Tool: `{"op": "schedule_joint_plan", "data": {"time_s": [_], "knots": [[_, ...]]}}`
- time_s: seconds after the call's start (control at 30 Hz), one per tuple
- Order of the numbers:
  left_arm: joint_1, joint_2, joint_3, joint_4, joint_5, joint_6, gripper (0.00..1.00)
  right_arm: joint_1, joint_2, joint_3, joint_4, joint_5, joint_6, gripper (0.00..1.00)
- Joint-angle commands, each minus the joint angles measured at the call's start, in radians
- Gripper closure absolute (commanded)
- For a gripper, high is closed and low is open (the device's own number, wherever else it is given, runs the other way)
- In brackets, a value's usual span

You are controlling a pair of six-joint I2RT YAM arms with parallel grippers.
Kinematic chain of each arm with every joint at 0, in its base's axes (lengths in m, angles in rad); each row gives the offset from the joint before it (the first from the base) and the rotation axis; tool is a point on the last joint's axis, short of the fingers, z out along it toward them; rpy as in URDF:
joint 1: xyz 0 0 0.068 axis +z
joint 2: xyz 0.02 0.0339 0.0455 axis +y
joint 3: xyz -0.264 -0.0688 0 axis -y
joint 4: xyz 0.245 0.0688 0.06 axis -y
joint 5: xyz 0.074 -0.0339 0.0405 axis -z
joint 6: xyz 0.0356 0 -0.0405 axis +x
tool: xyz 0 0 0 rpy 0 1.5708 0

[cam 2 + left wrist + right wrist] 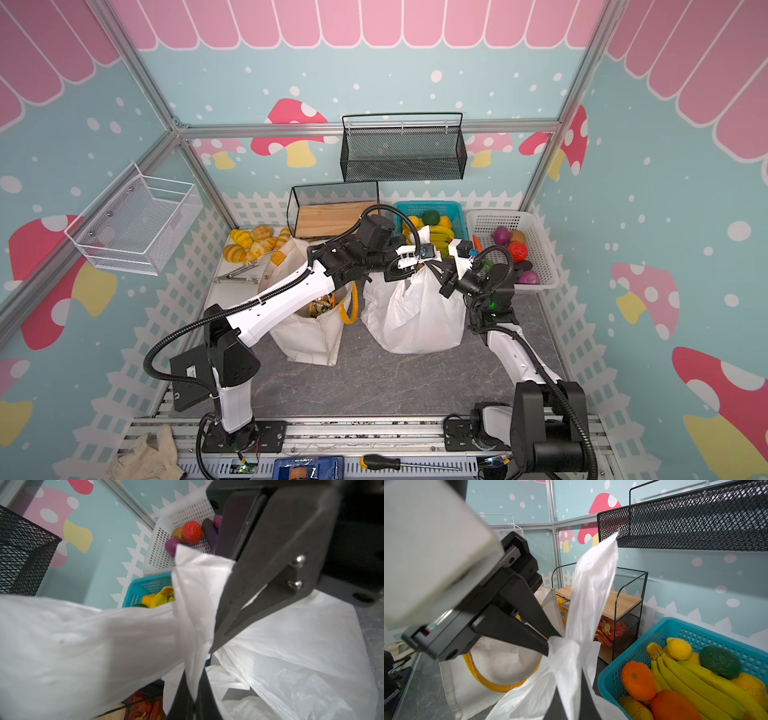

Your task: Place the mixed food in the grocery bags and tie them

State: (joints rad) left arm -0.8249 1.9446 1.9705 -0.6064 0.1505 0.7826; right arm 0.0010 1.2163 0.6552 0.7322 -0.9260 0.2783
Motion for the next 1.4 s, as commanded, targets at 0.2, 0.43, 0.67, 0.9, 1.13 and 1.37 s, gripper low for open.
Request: {"op": "schedule_joint_plan", "data": {"time_s": [0.2, 0.43, 0.67, 0.9, 1.13, 1.37], "knots": [[0.124, -0.067, 0.087, -0.169, 0.412, -0.129, 0.37, -0.004, -0.058, -0.026, -0.069, -0.141, -0.138, 1.00], [0.142, 0.076, 0.332, -0.291, 0.567, -0.200, 0.26, -0.003, -0.062, -0.032, -0.071, -0.190, -0.149, 1.00], [0.129, 0.103, 0.357, -0.297, 0.556, -0.178, 0.41, -0.002, -0.056, -0.030, -0.068, -0.159, -0.122, 1.00], [0.125, 0.086, 0.343, -0.296, 0.570, -0.146, 0.83, -0.002, -0.050, -0.034, -0.068, -0.032, -0.051, 1.00], [0.075, 0.016, 0.200, -0.203, 0.383, -0.114, 0.97, -0.003, -0.048, -0.049, -0.028, 0.085, 0.086, 0.93], [0.027, -0.082, -0.077, 0.054, 0.200, -0.089, 0.98, -0.002, -0.037, -0.054, -0.030, 0.132, 0.131, 0.91]]}}
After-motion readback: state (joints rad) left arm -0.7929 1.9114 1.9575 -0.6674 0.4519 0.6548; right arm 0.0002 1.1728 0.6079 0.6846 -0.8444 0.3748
